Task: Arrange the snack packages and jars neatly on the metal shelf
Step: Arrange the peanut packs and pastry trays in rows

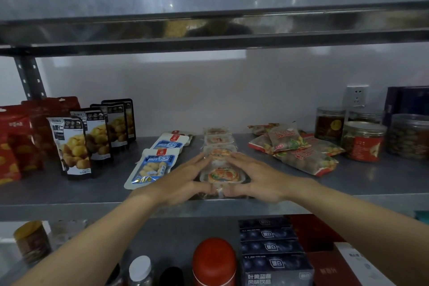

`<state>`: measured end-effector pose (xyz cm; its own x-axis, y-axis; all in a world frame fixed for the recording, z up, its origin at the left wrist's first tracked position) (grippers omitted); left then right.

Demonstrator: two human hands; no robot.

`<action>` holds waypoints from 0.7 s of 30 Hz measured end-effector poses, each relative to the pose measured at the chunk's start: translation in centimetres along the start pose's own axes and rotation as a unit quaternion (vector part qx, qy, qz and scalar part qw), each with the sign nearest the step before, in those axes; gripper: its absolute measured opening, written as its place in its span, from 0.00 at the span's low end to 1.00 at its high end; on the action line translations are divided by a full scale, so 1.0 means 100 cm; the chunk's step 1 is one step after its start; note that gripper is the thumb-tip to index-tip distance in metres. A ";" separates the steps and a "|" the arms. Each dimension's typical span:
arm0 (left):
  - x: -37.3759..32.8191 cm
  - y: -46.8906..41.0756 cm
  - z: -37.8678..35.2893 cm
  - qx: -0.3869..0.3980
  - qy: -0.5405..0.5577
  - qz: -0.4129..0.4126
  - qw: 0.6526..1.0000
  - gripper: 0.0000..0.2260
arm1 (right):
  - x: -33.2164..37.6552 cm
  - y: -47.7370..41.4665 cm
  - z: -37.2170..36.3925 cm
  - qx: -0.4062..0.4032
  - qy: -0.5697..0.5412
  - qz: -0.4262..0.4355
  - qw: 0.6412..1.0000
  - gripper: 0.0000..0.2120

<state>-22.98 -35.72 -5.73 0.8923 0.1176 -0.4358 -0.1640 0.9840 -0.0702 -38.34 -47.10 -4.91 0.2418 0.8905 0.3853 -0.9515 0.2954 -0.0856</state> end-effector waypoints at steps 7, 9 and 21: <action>0.002 -0.002 0.000 -0.003 -0.014 0.013 1.000 0.39 | -0.004 -0.003 0.000 0.005 0.010 -0.005 1.000 0.44; 0.002 -0.002 0.000 -0.002 -0.017 0.017 1.000 0.40 | -0.005 -0.003 0.001 0.005 0.010 -0.005 1.000 0.43; -0.002 0.001 0.003 0.004 -0.023 0.007 1.000 0.41 | -0.004 -0.003 0.003 0.001 0.000 0.002 1.000 0.46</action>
<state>-23.03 -35.59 -5.37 0.9085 0.1370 -0.3948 -0.1730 0.9833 -0.0569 -38.23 -47.66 -4.76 0.2375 0.8921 0.3844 -0.9528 0.2910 -0.0864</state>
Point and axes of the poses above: each hand's wrist, its own y-axis away from the middle knuckle, its own z-axis out of the back of the hand, x = y × z, the point moved 3 cm from there along -y, towards the middle knuckle, and after that the axes turned 3 degrees about x, right-handed, at the moved point
